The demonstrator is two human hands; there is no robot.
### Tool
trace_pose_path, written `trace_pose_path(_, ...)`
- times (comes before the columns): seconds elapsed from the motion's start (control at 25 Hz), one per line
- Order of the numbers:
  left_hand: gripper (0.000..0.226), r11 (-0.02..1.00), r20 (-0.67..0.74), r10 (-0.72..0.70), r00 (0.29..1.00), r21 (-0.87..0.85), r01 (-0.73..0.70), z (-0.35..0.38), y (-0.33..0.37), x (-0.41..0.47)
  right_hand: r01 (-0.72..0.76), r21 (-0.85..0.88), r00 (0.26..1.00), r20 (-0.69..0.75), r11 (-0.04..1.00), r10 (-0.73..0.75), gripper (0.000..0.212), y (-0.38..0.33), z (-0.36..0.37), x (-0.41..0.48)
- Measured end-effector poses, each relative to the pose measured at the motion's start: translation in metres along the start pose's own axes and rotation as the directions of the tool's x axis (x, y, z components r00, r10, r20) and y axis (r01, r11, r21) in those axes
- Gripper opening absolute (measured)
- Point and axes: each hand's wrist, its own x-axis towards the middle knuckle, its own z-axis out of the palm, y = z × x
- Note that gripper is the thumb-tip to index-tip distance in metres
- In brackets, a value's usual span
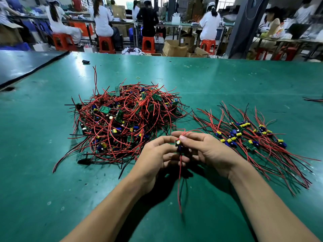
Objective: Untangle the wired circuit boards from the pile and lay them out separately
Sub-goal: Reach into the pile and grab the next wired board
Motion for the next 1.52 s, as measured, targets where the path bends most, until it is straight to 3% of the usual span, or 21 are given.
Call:
trace_pose_path(0.16, 0.031, 0.998, 0.073, -0.064, 0.995, -0.013, 0.065, -0.002, 0.001, -0.001, 0.078, -0.067, 0.994, -0.068, 0.995, -0.083, 0.040, 0.002, 0.003, -0.001)
trace_pose_path(0.32, 0.018, 0.999, 0.110, -0.041, 0.993, 0.010, 0.040, -0.001, -0.002, -0.003, 0.176, -0.143, 0.972, -0.128, 0.974, -0.195, 0.032, 0.001, 0.004, -0.002)
trace_pose_path(0.48, 0.011, 0.983, 0.125, 0.048, 0.991, 0.168, -0.069, -0.005, -0.005, -0.004, 0.209, -0.058, 0.975, -0.067, 0.976, -0.213, 0.025, -0.003, 0.011, -0.006)
trace_pose_path(0.6, 0.021, 0.923, 0.090, 0.154, 0.984, 0.343, -0.176, -0.004, -0.008, -0.005, 0.234, -0.207, 0.970, -0.023, 0.950, -0.243, 0.031, -0.003, 0.014, -0.006)
trace_pose_path(0.72, 0.021, 0.851, 0.049, 0.222, 0.974, 0.477, -0.218, -0.004, -0.010, -0.005, 0.264, -0.301, 0.959, -0.016, 0.916, -0.282, 0.021, -0.001, 0.020, -0.004)
trace_pose_path(0.92, 0.027, 0.960, -0.018, 0.074, 0.997, 0.273, -0.066, 0.001, -0.010, -0.002, 0.412, -0.463, 0.814, -0.199, 0.785, -0.545, 0.003, -0.002, 0.019, -0.002)
trace_pose_path(1.08, 0.019, 0.955, -0.029, 0.111, 0.993, 0.280, -0.098, 0.004, -0.014, -0.003, 0.350, -0.692, 0.734, -0.216, 0.631, -0.644, 0.012, 0.000, 0.017, -0.002)
trace_pose_path(1.24, 0.025, 0.915, 0.004, 0.193, 0.981, 0.359, -0.182, 0.007, -0.017, -0.003, 0.233, -0.491, 0.888, -0.245, 0.840, -0.389, 0.015, -0.001, 0.016, 0.001)
trace_pose_path(1.32, 0.031, 0.935, -0.014, 0.195, 0.981, 0.304, -0.181, 0.007, -0.017, 0.000, 0.165, -0.497, 0.947, -0.161, 0.852, -0.277, 0.018, 0.002, 0.017, 0.002)
trace_pose_path(1.52, 0.025, 0.963, 0.012, 0.176, 0.984, 0.206, -0.175, 0.001, -0.012, 0.001, 0.255, -0.428, 0.956, -0.023, 0.867, -0.292, 0.024, 0.001, 0.013, -0.001)
